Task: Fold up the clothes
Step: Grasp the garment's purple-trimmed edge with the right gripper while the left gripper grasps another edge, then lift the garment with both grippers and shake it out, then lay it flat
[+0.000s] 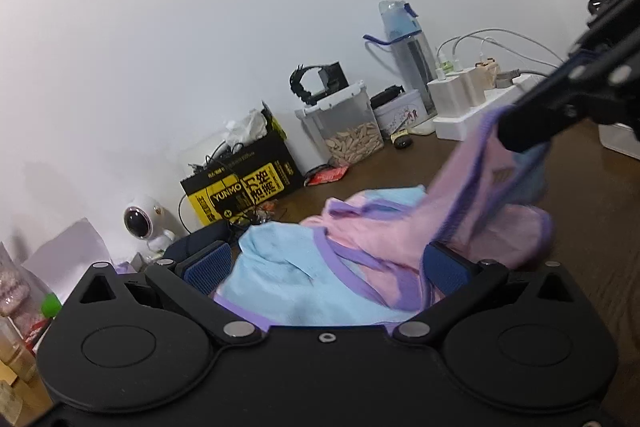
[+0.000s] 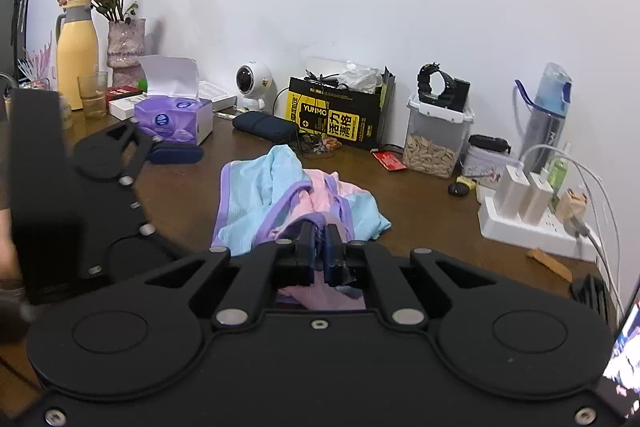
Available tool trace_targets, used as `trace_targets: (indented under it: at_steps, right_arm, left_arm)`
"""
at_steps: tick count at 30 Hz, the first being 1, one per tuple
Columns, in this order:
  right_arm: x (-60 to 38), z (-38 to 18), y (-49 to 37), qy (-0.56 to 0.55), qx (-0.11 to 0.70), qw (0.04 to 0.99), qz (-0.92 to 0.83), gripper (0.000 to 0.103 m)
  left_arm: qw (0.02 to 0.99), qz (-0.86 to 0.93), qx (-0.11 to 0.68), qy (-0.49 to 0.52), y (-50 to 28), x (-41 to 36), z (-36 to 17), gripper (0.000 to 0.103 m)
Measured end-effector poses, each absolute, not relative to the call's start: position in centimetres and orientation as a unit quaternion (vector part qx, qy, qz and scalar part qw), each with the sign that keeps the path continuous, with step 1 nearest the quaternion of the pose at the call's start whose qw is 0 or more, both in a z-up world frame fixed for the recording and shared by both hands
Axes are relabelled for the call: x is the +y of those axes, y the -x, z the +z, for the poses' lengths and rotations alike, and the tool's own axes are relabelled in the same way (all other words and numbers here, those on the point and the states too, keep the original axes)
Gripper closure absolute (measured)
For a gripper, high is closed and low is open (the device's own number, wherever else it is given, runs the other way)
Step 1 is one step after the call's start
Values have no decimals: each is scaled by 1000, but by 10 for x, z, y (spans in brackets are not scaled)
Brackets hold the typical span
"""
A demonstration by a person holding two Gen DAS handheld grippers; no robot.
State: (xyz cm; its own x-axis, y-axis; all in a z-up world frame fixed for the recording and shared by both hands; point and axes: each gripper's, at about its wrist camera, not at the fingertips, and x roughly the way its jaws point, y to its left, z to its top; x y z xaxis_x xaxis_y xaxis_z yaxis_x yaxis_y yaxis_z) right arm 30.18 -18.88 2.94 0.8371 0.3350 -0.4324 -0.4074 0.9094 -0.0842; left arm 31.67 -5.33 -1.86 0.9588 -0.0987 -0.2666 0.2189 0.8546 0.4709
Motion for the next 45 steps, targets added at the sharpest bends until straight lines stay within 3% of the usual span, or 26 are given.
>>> trace_targets:
  at_steps: [3, 14, 16, 18, 19, 25, 28, 32, 36, 37, 39, 41, 45]
  right_arm:
    - [-196, 26, -295, 88, 212, 956, 183, 97]
    - [-203, 18, -291, 73, 227, 952, 192, 97]
    - [-202, 22, -288, 77, 219, 953, 194, 97]
    - [-201, 25, -284, 84, 212, 954, 193, 97]
    - [-202, 26, -283, 87, 211, 955, 188, 97]
    - [-205, 14, -288, 90, 240, 951, 172, 97]
    - [-201, 7, -291, 103, 252, 947, 171, 97]
    - [-196, 1, -295, 115, 259, 944, 170, 97]
    - [-189, -4, -298, 140, 269, 939, 161, 96]
    - [-186, -5, -298, 144, 271, 938, 160, 93]
    - [-181, -7, -298, 151, 275, 936, 159, 75]
    - [-172, -9, -297, 171, 273, 934, 155, 49]
    - [-158, -15, -302, 198, 273, 929, 152, 45]
  left_arm:
    - [951, -33, 90, -292, -305, -49, -19, 1]
    - [912, -179, 136, -342, -283, -75, -20, 6]
    - [903, -205, 144, -350, -278, -79, -20, 29]
    - [901, -206, 149, -353, -282, -79, -22, 84]
    - [902, -200, 150, -353, -285, -77, -23, 90]
    - [908, -162, 159, -352, -308, -68, -29, 91]
    - [912, -143, 160, -350, -317, -64, -31, 98]
    - [929, -121, 92, -337, -305, -59, -20, 98]
    - [936, -125, 85, -319, -297, -62, -6, 98]
    - [937, -126, 85, -314, -296, -63, -2, 98]
    - [938, -125, 86, -311, -295, -65, 1, 98]
    - [939, -122, 89, -310, -294, -66, 4, 98]
    - [943, -116, 104, -293, -289, -64, 11, 98]
